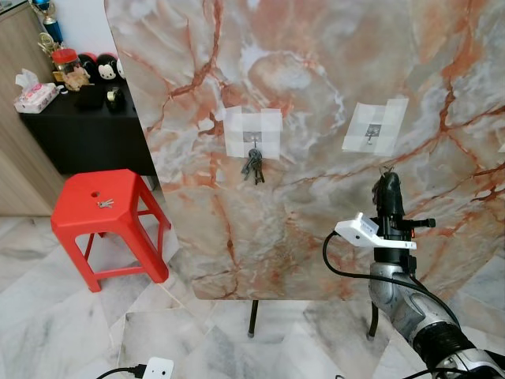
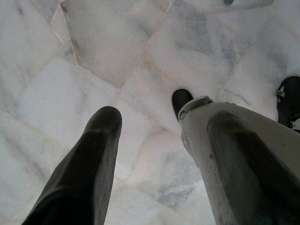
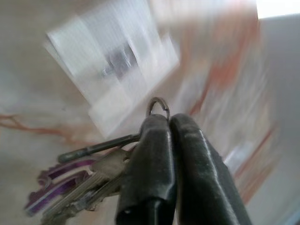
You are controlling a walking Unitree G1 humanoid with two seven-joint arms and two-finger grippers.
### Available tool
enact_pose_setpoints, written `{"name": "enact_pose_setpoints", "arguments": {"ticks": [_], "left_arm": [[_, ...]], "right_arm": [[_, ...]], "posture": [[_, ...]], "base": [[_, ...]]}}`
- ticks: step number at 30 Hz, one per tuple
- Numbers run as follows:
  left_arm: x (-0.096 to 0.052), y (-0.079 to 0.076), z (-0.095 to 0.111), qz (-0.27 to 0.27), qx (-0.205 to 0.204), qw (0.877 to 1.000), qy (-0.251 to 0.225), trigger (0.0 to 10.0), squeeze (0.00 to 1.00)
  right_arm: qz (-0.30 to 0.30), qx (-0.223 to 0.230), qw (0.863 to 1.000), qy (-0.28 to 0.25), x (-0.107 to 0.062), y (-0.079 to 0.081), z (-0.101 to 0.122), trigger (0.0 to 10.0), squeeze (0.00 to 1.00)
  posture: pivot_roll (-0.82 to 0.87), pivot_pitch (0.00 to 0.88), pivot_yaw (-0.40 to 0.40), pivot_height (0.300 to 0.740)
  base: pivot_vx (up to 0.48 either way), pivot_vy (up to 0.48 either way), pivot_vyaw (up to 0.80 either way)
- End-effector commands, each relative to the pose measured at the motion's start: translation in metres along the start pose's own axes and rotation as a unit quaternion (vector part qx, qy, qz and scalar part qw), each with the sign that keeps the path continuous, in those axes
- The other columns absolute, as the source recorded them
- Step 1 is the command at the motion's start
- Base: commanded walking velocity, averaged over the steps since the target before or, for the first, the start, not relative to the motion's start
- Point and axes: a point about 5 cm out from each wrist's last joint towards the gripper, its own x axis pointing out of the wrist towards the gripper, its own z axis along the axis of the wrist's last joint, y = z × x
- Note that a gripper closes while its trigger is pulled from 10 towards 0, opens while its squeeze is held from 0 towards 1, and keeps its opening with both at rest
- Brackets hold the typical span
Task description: Hang keys on a hook
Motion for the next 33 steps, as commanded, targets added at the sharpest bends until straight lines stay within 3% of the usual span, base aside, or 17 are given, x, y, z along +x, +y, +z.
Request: {"name": "enact_pose_setpoints", "arguments": {"ticks": [1,2,3,4,6,7,8,10,13,20,21,23,26,29,33], "left_arm": [[-0.001,0.000,-0.004,-0.001,0.003,1.000,0.009,10.0,0.00],[-0.001,0.000,-0.004,-0.002,0.004,1.000,0.009,10.0,0.00],[-0.001,0.000,-0.004,-0.002,0.004,1.000,0.009,10.0,0.00],[-0.001,0.000,-0.004,-0.003,0.004,1.000,0.009,10.0,0.00],[-0.001,0.000,-0.004,-0.004,0.007,1.000,0.009,10.0,0.00],[-0.001,0.000,-0.004,-0.004,0.008,1.000,0.009,10.0,0.00],[-0.001,0.000,-0.004,-0.004,0.008,1.000,0.009,10.0,0.00],[-0.001,0.001,-0.004,-0.004,0.009,1.000,0.009,10.0,0.00],[0.000,0.001,-0.003,-0.003,0.010,1.000,0.009,10.0,0.00],[0.000,0.002,-0.002,-0.003,0.013,1.000,0.009,10.0,0.00],[0.000,0.002,-0.002,-0.003,0.013,1.000,0.009,10.0,0.00],[0.000,0.002,-0.001,-0.003,0.014,1.000,0.008,10.0,0.00],[0.001,0.001,0.001,-0.003,0.015,1.000,0.007,10.0,0.00],[0.001,-0.002,0.004,-0.005,0.016,1.000,0.005,10.0,0.00],[0.002,-0.008,0.007,-0.008,0.017,1.000,0.002,10.0,0.00]], "right_arm": [[-0.007,0.051,0.997,0.053,0.004,-0.005,-0.009,10.0,0.00],[-0.036,0.098,0.987,0.122,0.005,-0.012,-0.021,10.0,0.00],[-0.045,0.131,0.978,0.157,0.005,-0.013,-0.026,10.0,0.00],[-0.059,0.186,0.957,0.214,0.004,-0.014,-0.034,10.0,0.00],[-0.104,0.297,0.891,0.326,-0.003,-0.015,-0.051,10.0,0.00],[-0.124,0.317,0.871,0.355,-0.006,-0.017,-0.058,10.0,0.00],[-0.139,0.326,0.860,0.367,-0.007,-0.019,-0.061,10.0,0.00],[-0.152,0.350,0.857,0.347,-0.002,-0.024,-0.058,10.0,0.00],[-0.154,0.430,0.829,0.322,0.009,-0.023,-0.045,10.0,0.00],[-0.135,0.458,0.835,0.274,0.022,-0.023,-0.027,10.0,0.00],[-0.132,0.450,0.843,0.263,0.023,-0.024,-0.024,10.0,0.00],[-0.118,0.386,0.891,0.206,0.028,-0.029,-0.014,10.0,0.00],[-0.106,0.356,0.912,0.172,0.031,-0.030,-0.007,10.0,0.00],[-0.075,0.300,0.945,0.107,0.035,-0.029,0.011,10.0,0.00],[-0.069,0.290,0.950,0.097,0.035,-0.026,0.014,10.0,0.00]], "posture": [[-0.10,0.027,-0.017,0.740],[-0.09,0.026,-0.016,0.740],[-0.09,0.026,-0.015,0.740],[-0.10,0.026,-0.012,0.740],[-0.10,0.026,-0.012,0.740],[-0.10,0.025,-0.010,0.740],[-0.10,0.025,-0.009,0.740],[-0.09,0.025,-0.007,0.740],[-0.10,0.024,0.000,0.740],[-0.09,0.020,0.004,0.740],[-0.09,0.020,0.005,0.740],[-0.09,0.020,0.008,0.740],[-0.09,0.020,0.008,0.740],[-0.09,0.019,0.005,0.740],[-0.09,0.020,0.003,0.740]], "base": [[0.000,0.000,0.00],[0.000,0.000,0.00],[0.000,0.000,0.00],[0.000,0.000,0.00],[0.000,0.000,0.00],[0.000,0.000,0.00],[0.000,0.000,0.00],[0.000,0.000,0.00],[0.000,0.000,0.00],[0.000,0.000,0.00],[0.000,0.000,0.00],[0.000,0.000,0.00],[0.000,0.000,0.00],[0.000,0.000,0.00],[0.000,0.000,0.00]]}}
